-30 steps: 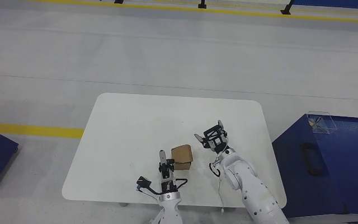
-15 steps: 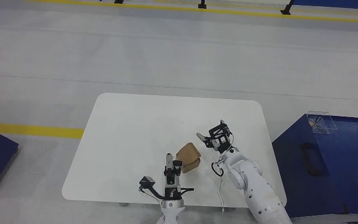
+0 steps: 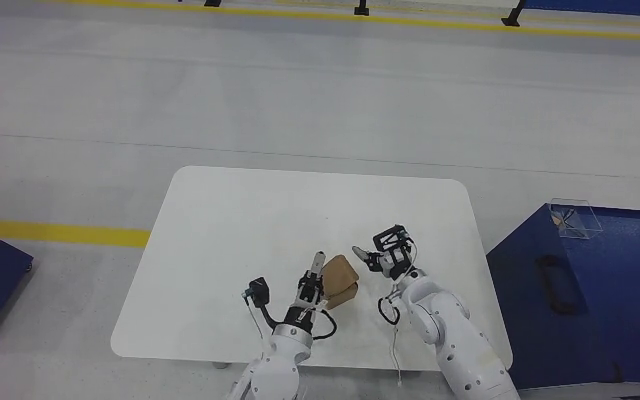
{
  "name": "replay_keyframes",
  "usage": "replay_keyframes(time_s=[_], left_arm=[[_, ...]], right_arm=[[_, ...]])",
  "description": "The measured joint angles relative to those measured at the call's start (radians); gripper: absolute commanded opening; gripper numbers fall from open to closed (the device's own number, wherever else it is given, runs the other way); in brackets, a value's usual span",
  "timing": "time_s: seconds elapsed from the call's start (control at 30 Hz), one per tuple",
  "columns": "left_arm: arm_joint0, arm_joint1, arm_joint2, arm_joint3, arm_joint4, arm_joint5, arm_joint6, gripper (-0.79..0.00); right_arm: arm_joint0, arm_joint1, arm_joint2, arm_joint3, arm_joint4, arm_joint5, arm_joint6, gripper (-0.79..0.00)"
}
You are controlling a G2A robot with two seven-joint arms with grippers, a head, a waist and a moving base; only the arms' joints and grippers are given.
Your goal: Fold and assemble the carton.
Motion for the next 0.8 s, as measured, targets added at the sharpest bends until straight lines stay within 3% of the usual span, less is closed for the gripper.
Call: replay_keyframes(time_s=[0.27, 0.37, 0.5, 0.63, 0.67, 0.7, 0.8], left_arm=[[-0.005, 0.000, -0.003, 0.021, -0.018, 0.015, -0.011, 0.000], [-0.053, 0.010, -0.056, 0.037, -0.098, 0.152, -0.142, 0.000], [-0.092, 0.030, -0.097, 0.015, 0.010, 0.354, -0.274, 0.000], [-0.106, 0.045, -0.093, 0.008, 0.112, 0.442, -0.358, -0.120], [-0.107, 0.047, -0.088, 0.016, 0.127, 0.435, -0.362, -0.259], [-0.108, 0.047, -0.084, 0.026, 0.127, 0.428, -0.362, -0.320], [-0.126, 0.043, -0.074, 0.077, 0.095, 0.404, -0.355, -0.351]], right_arm=[[-0.004, 0.001, -0.001, -0.003, -0.013, 0.000, 0.003, 0.000], [-0.012, -0.002, -0.014, -0.009, -0.039, 0.033, -0.009, 0.000], [-0.017, -0.004, -0.027, -0.011, -0.057, 0.028, -0.003, 0.000], [-0.010, -0.008, -0.045, -0.012, -0.066, 0.019, 0.017, 0.000], [-0.006, -0.010, -0.054, -0.008, -0.069, 0.022, 0.023, 0.000], [-0.002, -0.012, -0.059, -0.004, -0.070, 0.025, 0.027, 0.000], [0.012, -0.018, -0.072, 0.012, -0.069, 0.044, 0.033, 0.000]])
